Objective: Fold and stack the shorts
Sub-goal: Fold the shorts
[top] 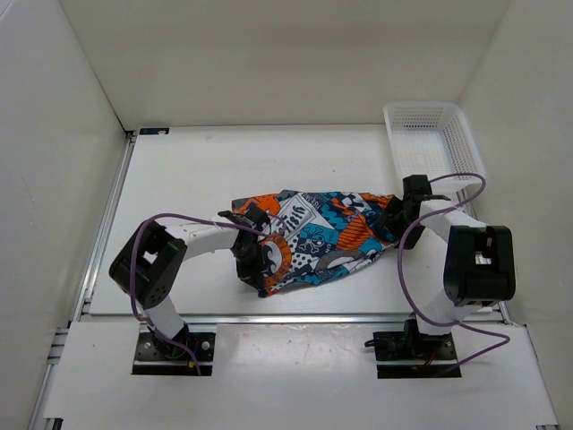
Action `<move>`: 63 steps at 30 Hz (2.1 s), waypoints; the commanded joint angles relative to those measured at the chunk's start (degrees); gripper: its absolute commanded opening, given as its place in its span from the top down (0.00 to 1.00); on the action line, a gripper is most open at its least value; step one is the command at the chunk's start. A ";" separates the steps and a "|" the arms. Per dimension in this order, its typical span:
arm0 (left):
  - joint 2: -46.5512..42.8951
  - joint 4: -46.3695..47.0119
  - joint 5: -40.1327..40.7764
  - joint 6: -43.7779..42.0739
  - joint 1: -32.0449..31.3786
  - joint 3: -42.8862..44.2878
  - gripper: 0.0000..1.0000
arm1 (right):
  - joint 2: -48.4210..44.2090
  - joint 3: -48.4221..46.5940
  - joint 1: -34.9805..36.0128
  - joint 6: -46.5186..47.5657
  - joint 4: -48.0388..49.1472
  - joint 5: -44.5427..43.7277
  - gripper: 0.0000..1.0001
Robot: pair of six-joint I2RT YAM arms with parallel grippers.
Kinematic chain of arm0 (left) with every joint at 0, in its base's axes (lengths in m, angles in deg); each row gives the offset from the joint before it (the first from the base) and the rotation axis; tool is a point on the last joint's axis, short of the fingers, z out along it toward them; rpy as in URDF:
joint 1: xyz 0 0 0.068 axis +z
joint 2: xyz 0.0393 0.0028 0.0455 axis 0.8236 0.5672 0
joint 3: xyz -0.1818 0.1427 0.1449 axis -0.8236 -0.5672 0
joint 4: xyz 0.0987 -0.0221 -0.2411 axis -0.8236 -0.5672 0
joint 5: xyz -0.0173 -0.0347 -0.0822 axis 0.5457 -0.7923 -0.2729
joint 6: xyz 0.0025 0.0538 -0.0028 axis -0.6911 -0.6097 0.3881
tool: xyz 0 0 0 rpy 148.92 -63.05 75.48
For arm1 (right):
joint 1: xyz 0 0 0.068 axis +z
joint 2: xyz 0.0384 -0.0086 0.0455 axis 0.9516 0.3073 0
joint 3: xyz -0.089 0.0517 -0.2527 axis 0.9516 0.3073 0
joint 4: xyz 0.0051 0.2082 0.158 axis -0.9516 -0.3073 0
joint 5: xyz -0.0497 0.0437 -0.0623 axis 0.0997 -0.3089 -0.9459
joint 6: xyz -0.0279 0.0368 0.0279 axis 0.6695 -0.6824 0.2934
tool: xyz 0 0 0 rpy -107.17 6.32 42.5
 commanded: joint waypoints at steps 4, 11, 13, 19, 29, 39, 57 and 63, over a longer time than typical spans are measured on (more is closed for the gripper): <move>-6.17 1.04 4.48 -3.85 7.93 -1.45 0.90 | 3.94 -2.44 -0.13 3.09 4.63 8.42 0.19; -10.16 -1.25 7.03 -7.89 19.11 -2.94 0.90 | -2.21 4.59 2.76 5.12 5.16 15.74 0.12; -9.20 -1.78 7.03 -8.60 19.73 -1.80 0.90 | -5.62 6.35 2.77 5.12 5.16 14.25 0.11; -6.64 -1.78 6.95 -10.69 20.26 -0.49 0.90 | -4.70 3.91 2.77 10.82 2.62 11.95 0.07; -5.41 -4.16 5.28 -12.55 25.53 10.58 0.15 | 6.92 -3.49 2.77 10.31 5.95 12.30 0.39; 9.44 -2.84 6.60 -13.87 28.35 18.59 0.89 | 5.52 -5.50 2.77 9.60 4.55 7.65 1.00; 17.00 -0.55 4.57 -13.87 27.03 20.88 0.89 | 1.29 -29.92 18.48 16.11 -12.83 -1.84 1.00; 17.53 0.50 4.05 -15.01 27.03 20.36 0.89 | 13.50 -47.56 34.13 15.06 -22.59 -7.64 1.00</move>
